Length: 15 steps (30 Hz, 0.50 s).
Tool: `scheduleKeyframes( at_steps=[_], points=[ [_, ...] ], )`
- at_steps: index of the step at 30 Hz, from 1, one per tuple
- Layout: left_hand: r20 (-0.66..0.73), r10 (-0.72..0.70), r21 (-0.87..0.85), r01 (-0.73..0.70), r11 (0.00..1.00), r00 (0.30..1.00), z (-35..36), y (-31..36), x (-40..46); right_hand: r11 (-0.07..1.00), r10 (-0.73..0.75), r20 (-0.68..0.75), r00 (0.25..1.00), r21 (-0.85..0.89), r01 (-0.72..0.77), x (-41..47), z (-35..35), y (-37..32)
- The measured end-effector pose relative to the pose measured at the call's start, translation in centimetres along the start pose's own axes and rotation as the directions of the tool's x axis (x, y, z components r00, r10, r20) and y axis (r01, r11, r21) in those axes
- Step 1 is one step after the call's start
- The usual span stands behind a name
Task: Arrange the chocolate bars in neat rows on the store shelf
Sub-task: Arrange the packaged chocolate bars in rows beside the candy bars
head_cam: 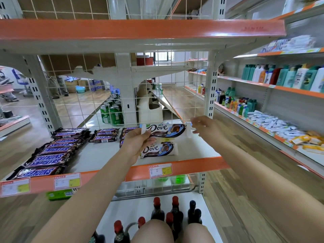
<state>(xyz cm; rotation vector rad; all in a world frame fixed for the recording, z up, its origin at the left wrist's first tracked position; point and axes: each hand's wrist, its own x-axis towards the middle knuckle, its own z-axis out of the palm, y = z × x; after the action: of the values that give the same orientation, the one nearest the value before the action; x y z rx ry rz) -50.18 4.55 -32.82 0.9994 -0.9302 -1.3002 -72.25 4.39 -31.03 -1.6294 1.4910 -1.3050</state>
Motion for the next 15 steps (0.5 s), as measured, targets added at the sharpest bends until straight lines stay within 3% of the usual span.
scheduleKeyframes(
  at_steps=[4, 8, 15],
  points=[
    [-0.004, 0.028, 0.059, -0.028, 0.998, 1.000, 0.1, -0.4, -0.3, 0.993, 0.091, 0.139, 0.986, 0.067, -0.101, -0.2, 0.8, -0.1],
    [0.043, 0.021, 0.115, -0.025, 0.993, 0.999, -0.3, -0.8, -0.7, 0.998, 0.024, 0.115, 0.993, 0.049, -0.030, -0.1, 1.4, 0.2],
    [0.007, -0.031, 0.089, 0.030, 0.996, 1.000, -1.9, -0.8, -1.1, 0.996, -0.031, 0.095, 0.995, 0.082, 0.024, -0.1, 1.7, -0.1]
  ],
)
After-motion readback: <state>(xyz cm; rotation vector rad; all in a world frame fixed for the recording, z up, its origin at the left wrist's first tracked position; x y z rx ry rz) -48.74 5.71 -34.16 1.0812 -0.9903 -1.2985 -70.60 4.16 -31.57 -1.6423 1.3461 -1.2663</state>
